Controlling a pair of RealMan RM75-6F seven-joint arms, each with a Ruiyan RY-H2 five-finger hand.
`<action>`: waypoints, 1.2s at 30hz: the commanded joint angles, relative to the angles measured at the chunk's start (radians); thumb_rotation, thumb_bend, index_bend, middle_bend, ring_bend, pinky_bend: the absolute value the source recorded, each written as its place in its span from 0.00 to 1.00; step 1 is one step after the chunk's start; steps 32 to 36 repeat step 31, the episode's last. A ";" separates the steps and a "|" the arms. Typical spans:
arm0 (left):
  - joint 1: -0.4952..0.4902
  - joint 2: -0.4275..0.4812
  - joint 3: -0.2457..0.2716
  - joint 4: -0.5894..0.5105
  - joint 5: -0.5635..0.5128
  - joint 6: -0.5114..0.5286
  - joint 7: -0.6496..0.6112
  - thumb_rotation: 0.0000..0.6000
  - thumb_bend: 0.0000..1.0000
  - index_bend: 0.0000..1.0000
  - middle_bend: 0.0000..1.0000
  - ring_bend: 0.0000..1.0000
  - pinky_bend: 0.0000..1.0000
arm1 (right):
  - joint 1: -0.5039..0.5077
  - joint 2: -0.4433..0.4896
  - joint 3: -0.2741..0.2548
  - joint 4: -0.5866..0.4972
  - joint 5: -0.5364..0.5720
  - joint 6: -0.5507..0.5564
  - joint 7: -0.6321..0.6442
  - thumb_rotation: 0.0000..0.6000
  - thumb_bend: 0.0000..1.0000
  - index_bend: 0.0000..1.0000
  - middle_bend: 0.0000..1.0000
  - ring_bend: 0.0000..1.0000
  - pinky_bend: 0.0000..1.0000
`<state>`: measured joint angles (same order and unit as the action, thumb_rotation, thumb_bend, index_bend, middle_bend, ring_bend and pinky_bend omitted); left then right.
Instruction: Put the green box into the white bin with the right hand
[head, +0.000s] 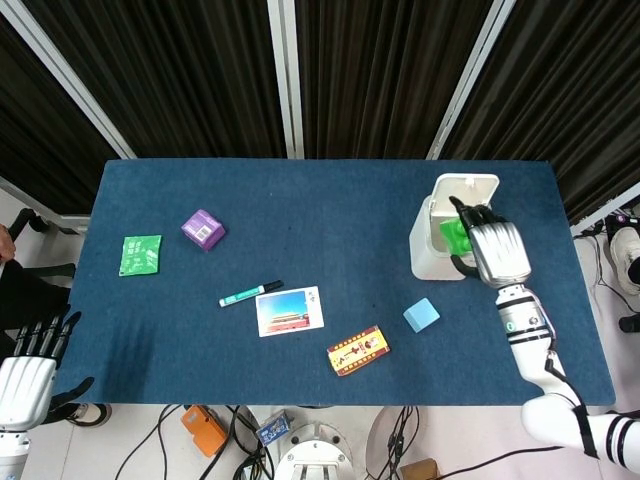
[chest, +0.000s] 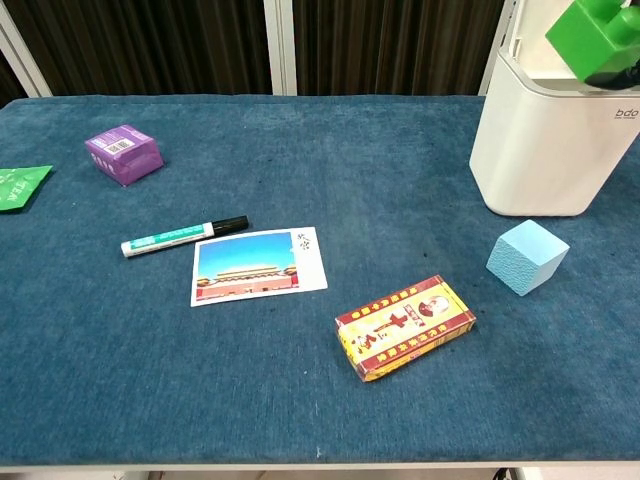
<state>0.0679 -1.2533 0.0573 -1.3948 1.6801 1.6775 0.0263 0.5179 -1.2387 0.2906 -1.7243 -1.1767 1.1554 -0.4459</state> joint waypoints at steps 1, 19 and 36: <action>0.002 -0.001 0.001 0.001 0.002 0.004 0.000 1.00 0.06 0.00 0.00 0.00 0.02 | -0.007 0.024 -0.016 -0.020 -0.003 0.010 0.003 1.00 0.31 0.00 0.05 0.03 0.29; 0.009 -0.011 0.003 0.006 0.016 0.024 0.008 1.00 0.06 0.00 0.00 0.00 0.02 | -0.459 0.055 -0.385 0.096 -0.497 0.537 0.163 1.00 0.28 0.00 0.00 0.00 0.00; 0.037 -0.049 0.023 0.046 0.073 0.088 0.047 1.00 0.06 0.00 0.00 0.00 0.02 | -0.540 -0.040 -0.402 0.318 -0.484 0.547 0.371 1.00 0.28 0.00 0.00 0.00 0.00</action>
